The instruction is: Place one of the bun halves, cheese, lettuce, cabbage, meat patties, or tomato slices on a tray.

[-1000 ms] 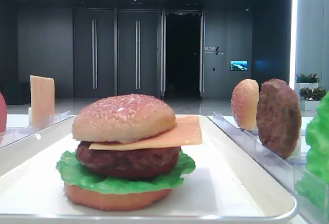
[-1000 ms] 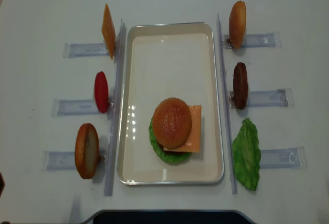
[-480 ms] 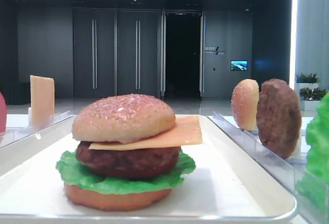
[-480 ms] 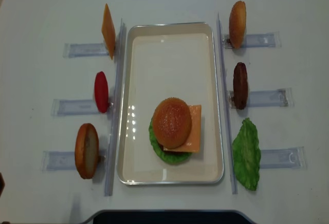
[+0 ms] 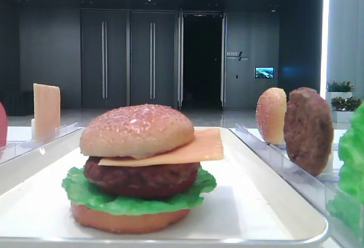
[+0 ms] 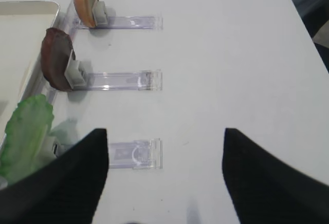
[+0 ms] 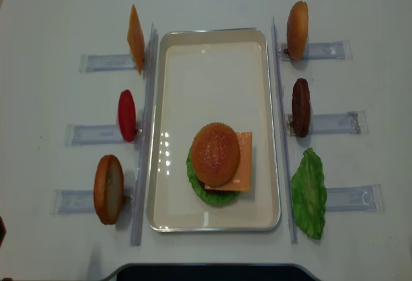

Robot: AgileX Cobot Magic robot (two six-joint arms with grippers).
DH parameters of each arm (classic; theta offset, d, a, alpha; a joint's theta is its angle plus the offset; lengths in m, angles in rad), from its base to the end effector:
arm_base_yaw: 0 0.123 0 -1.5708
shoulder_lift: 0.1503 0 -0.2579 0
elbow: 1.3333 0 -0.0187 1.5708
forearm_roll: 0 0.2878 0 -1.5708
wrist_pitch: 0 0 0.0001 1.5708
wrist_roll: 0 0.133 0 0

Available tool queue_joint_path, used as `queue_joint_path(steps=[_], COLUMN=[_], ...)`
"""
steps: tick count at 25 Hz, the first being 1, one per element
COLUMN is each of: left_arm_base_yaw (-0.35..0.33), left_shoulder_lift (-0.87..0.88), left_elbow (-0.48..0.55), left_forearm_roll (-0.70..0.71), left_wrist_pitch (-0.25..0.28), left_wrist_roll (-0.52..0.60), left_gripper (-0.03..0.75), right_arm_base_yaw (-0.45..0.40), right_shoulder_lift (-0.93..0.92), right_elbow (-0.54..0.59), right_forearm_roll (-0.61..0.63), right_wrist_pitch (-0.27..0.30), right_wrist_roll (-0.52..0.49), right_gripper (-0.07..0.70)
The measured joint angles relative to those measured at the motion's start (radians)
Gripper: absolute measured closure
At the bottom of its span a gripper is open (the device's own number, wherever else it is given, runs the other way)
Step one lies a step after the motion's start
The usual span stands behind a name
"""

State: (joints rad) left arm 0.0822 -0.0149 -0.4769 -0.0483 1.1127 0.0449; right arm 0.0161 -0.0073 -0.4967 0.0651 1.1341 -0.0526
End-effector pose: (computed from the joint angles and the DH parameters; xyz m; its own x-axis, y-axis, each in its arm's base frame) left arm 0.0897 0.0016 0.2633 -0.5075 -0.0182 -0.8614 -0.0329 0.9995 -0.0018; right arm 0.0868 0.0092 0.2671 -0.5140 -0.0333 -0.8571 -0.0795 0.9968 0.0090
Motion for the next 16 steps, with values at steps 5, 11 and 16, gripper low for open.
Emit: queue_joint_path(steps=[5, 11, 16], left_arm_base_yaw=[0.000, 0.000, 0.000], left_shoulder_lift=[0.000, 0.000, 0.000], left_elbow=[0.000, 0.000, 0.000], left_forearm_roll=[0.000, 0.000, 0.000], left_wrist_pitch=[0.000, 0.000, 0.000], left_wrist_roll=[0.000, 0.000, 0.000], left_gripper=[0.716, 0.716, 0.716], right_arm_base_yaw=[0.000, 0.000, 0.000], right_shoulder_lift=[0.000, 0.000, 0.000], right_elbow=[0.000, 0.000, 0.000], right_forearm_roll=[0.000, 0.000, 0.000], right_wrist_pitch=[0.000, 0.000, 0.000], right_wrist_roll=[-0.001, 0.000, 0.001], right_gripper=[0.150, 0.150, 0.150])
